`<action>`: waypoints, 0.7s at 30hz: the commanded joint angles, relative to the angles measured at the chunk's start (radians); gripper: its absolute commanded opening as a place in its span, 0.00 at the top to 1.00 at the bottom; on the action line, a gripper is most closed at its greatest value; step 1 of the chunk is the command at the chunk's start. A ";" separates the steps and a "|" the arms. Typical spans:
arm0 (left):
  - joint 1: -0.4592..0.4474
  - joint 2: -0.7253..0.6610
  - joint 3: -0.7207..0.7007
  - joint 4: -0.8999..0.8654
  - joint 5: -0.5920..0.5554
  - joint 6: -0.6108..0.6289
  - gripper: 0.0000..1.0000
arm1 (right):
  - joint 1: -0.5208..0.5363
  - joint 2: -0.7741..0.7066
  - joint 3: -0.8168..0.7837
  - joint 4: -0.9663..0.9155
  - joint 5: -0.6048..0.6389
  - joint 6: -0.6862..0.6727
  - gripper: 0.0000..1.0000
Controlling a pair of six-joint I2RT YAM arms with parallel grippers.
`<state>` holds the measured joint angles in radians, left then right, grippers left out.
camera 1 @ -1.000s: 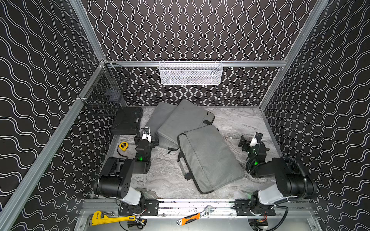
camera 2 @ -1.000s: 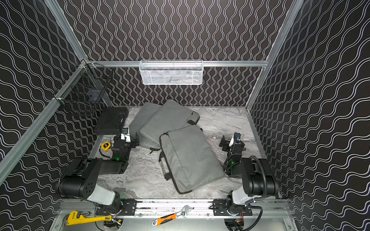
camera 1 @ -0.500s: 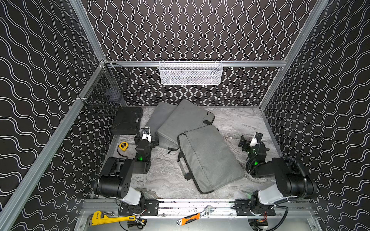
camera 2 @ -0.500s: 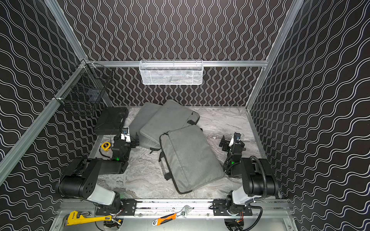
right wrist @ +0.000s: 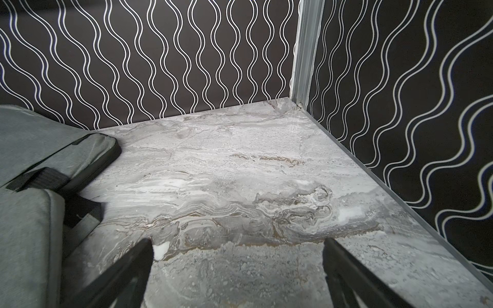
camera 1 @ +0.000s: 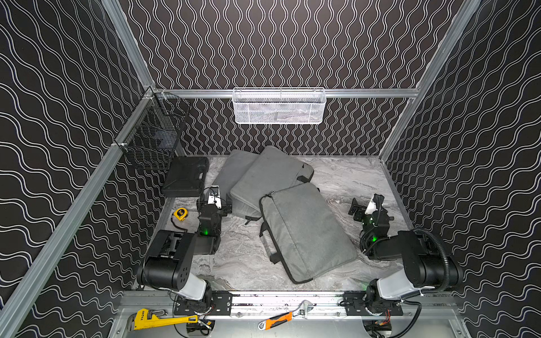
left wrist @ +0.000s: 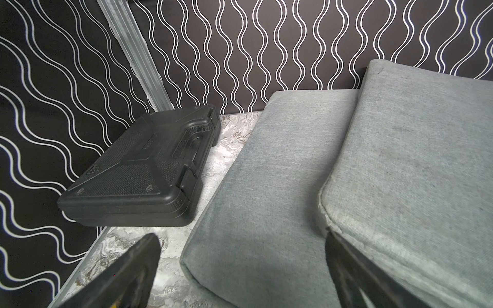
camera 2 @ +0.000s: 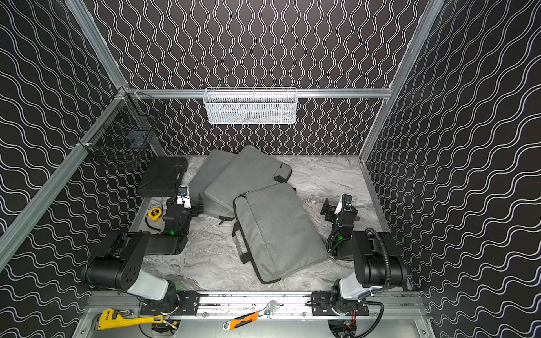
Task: Open the zippered laptop bag and take out the laptop
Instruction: Adjust the zippered laptop bag at the center of the board.
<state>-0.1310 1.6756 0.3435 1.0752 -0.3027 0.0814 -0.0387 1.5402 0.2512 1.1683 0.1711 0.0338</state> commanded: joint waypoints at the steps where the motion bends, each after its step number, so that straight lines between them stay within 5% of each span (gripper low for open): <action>1: 0.001 -0.004 0.006 0.010 0.010 -0.012 0.01 | 0.001 0.000 0.005 0.024 -0.004 -0.005 0.01; 11: -0.049 -0.070 -0.101 0.181 -0.072 0.026 0.01 | 0.010 -0.083 0.004 -0.035 0.053 0.001 0.01; 14: -0.075 -0.165 -0.060 0.028 -0.099 0.048 0.01 | 0.042 -0.161 0.078 -0.264 0.110 0.011 0.01; 17: -0.098 -0.267 0.032 -0.206 -0.059 0.072 0.01 | 0.049 -0.214 0.220 -0.623 0.194 0.171 0.01; 21: -0.105 -0.331 0.158 -0.421 0.036 -0.058 0.03 | 0.056 -0.190 0.423 -1.094 0.161 0.323 0.01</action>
<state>-0.2344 1.3609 0.4461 0.8543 -0.3382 0.1032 0.0093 1.3399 0.6048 0.4980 0.3283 0.2169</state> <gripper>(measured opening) 0.982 0.993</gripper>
